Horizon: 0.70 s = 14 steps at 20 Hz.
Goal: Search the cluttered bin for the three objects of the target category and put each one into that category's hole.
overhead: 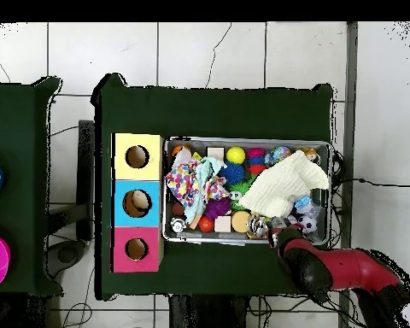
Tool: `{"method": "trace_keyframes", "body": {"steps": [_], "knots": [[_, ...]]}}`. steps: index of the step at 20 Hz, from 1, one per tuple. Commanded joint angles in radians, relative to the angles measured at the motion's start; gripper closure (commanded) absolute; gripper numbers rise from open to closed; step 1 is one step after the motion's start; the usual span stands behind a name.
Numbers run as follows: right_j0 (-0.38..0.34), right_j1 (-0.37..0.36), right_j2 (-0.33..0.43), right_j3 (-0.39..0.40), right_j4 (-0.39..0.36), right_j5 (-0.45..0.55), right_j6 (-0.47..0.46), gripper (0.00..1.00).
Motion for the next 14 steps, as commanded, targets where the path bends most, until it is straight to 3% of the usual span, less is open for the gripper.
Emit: {"method": "trace_keyframes", "body": {"steps": [1, 4, 14], "knots": [[0.01, 0.058, -0.041, -0.093, -0.033, -0.013, 0.065, 0.0], [0.003, 0.035, -0.01, -0.083, -0.019, -0.019, 0.047, 0.0], [0.007, 0.064, -0.049, -0.068, -0.012, 0.022, 0.045, 0.0]]}}
